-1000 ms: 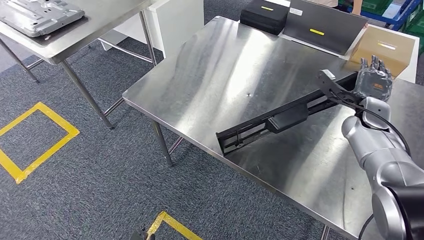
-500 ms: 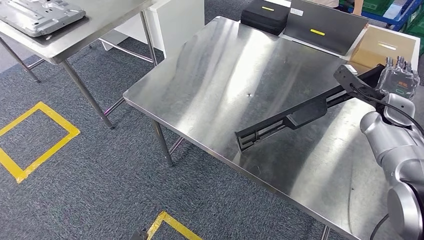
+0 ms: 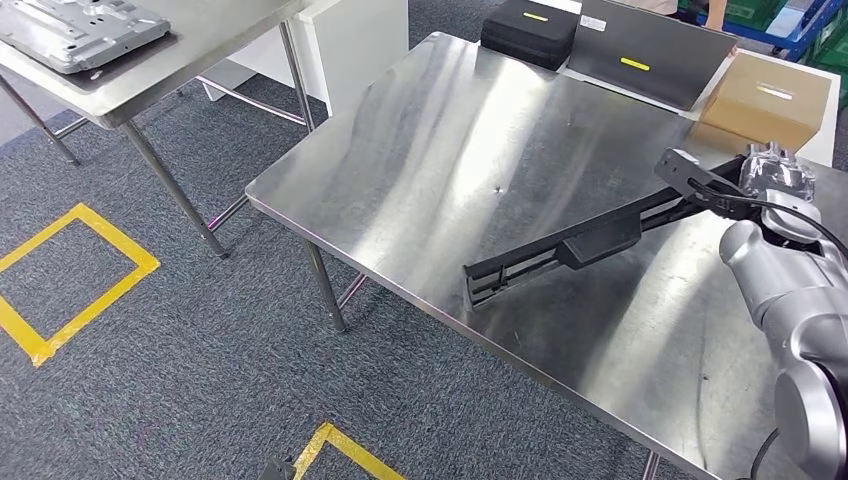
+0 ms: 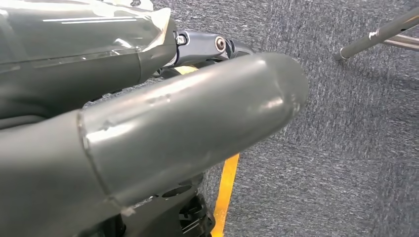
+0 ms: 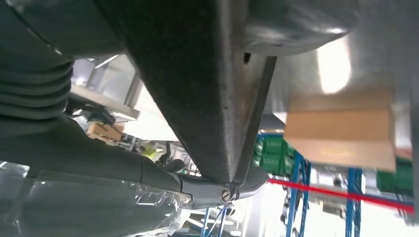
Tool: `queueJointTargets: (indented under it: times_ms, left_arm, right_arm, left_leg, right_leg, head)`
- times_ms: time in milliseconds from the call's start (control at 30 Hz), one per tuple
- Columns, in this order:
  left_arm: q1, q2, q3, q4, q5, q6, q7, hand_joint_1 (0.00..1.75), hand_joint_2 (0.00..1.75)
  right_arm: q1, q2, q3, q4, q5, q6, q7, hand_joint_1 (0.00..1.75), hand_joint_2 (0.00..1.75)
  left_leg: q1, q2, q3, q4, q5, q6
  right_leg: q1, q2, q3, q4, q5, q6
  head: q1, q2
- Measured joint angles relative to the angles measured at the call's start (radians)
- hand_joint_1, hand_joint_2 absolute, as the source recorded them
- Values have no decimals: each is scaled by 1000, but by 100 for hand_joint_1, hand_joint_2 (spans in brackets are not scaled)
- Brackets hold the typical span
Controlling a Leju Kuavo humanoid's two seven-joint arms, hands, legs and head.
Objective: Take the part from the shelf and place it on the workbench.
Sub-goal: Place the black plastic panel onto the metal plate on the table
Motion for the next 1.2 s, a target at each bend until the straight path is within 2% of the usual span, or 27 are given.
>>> queueJointTargets:
  times_ms: [167,400,633,1200]
  left_arm:
    - [1,0,5,0,-1,-2,-4,0,0]
    - [1,0,12,0,-9,-11,-7,0,0]
    - [2,0,17,0,-19,-11,4,0,0]
    - [3,0,24,0,-18,-11,6,0,0]
  right_arm:
    - [-22,6,-1,7,3,70,27,0,0]
    - [-49,8,-25,18,-12,257,103,0,0]
    - [-54,0,-50,26,-17,385,108,0,0]
    - [-78,2,-59,29,-7,436,109,0,0]
  left_leg:
    - [0,0,0,0,0,0]
    - [0,0,0,0,0,0]
    - [0,0,0,0,0,0]
    - [0,0,0,0,0,0]
  right_leg:
    - [0,0,0,0,0,0]
    - [0,0,0,0,0,0]
    - [0,0,0,0,0,0]
    - [-1,0,0,0,0,0]
  head:
    - [0,0]
    - [0,0]
    - [0,0]
    - [0,0]
